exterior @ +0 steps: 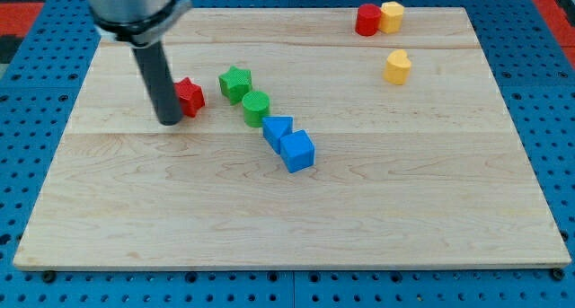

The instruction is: Move your arm right side

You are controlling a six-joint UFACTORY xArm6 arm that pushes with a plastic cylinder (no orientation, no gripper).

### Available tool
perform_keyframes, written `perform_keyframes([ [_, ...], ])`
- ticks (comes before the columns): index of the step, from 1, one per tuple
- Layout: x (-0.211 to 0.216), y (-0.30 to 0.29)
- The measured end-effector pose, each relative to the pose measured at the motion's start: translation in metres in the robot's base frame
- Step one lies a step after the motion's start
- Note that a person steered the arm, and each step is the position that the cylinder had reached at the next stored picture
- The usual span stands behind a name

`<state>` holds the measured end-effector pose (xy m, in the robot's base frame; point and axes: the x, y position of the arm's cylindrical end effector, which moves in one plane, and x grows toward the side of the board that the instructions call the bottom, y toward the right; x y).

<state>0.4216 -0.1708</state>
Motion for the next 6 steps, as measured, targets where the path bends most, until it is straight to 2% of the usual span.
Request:
perform_keyframes([
  [1,0.000,-0.057],
  [2,-0.042,-0.128],
  [3,-0.087,-0.082],
  [5,-0.094,-0.015],
  [6,-0.070,-0.004],
])
